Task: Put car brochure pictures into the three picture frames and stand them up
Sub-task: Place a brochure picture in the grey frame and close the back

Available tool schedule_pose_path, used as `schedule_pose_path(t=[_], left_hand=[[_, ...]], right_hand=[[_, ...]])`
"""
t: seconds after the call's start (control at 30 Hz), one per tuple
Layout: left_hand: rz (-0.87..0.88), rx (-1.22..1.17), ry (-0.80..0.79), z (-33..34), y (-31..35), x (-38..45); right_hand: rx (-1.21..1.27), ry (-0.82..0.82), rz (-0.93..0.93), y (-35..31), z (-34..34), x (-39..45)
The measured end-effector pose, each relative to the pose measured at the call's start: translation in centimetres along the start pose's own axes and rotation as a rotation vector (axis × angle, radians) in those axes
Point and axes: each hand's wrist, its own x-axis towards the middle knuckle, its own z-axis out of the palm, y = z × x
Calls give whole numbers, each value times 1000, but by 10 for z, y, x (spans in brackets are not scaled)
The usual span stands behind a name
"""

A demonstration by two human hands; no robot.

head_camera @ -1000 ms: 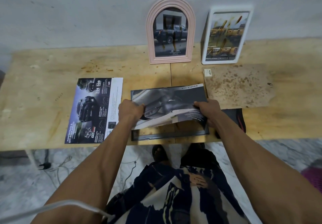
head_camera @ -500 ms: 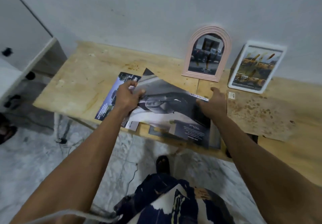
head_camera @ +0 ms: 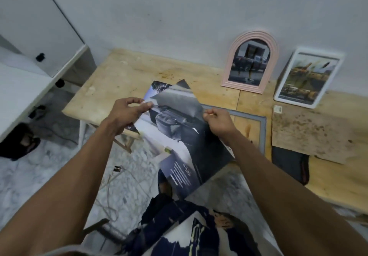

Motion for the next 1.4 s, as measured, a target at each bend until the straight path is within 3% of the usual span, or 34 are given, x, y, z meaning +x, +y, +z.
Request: schedule_pose_path(t=[0.1,0.23,0.4,0.67,0.83,1.2,1.4], left_hand=[[-84,-156,26,-23,-1,14],[-148,-176,-82,-37,-11,40],[-123,-48,-24,-76,-30,108],[-97,316,94,-196,-44,220],[-99,453,82,-240,-66,259],[-103,604,-70,-243,-100,305],[-53,782,-121,-239,-110,313]], right_hand=[[143,117,87,-17,15,17],[210,171,194,-46,59,44],[213,232,274,-82,137,76],[112,33,414,-135,267,114],[-13,72,408,-150,326,121],[-92,181,517,-145,368,162],[-208,99,538,-141,369,167]])
